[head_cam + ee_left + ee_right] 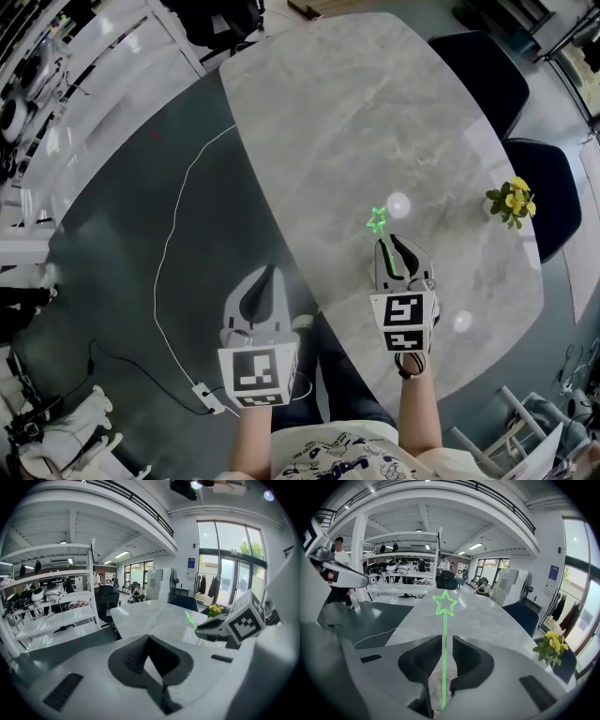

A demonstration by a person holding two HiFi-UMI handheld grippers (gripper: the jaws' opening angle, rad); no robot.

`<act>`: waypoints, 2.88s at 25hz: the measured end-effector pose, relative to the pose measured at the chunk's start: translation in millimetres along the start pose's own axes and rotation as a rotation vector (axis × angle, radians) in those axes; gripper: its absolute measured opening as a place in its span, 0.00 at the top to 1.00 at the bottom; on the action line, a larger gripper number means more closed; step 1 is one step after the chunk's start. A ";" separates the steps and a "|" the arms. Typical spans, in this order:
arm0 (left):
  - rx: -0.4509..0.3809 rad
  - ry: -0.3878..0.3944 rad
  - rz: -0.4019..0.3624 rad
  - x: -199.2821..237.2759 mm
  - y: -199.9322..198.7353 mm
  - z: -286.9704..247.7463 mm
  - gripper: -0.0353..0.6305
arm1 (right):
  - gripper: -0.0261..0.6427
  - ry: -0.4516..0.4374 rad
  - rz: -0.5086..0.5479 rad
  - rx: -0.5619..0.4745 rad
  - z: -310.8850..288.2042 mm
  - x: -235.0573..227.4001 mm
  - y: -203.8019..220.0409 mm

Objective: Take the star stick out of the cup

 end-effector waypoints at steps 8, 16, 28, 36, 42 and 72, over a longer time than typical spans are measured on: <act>0.005 -0.003 0.006 2.7 2.2 0.0 0.95 | 0.91 0.016 -0.031 -0.003 -1.4 -4.2 0.2; -0.034 0.006 0.001 1.1 -11.8 9.7 0.95 | 0.92 0.033 -0.137 -0.071 21.5 -13.4 -12.1; -0.171 0.017 -0.002 0.5 -67.3 51.0 0.95 | 0.92 0.130 -0.283 -0.292 115.8 -39.2 -71.1; -0.304 0.022 -0.032 1.7 -117.1 90.3 0.95 | 0.92 0.198 -0.304 -0.470 183.2 -46.5 -118.7; -0.385 0.013 -0.036 8.6 -147.2 120.5 0.95 | 0.92 0.227 -0.301 -0.571 220.7 -38.9 -147.4; -0.537 -0.005 -0.049 14.6 -179.6 174.4 0.95 | 0.92 0.243 -0.278 -0.722 277.5 -22.9 -181.0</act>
Point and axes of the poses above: the fingertips, and each gripper's own axes: z backward along the fingers, x to its left, y out of its underside, the point moved 1 cm from there along z, backward along the fingers, and after that the axes turned 1 degree about z, right-handed, at the moved point
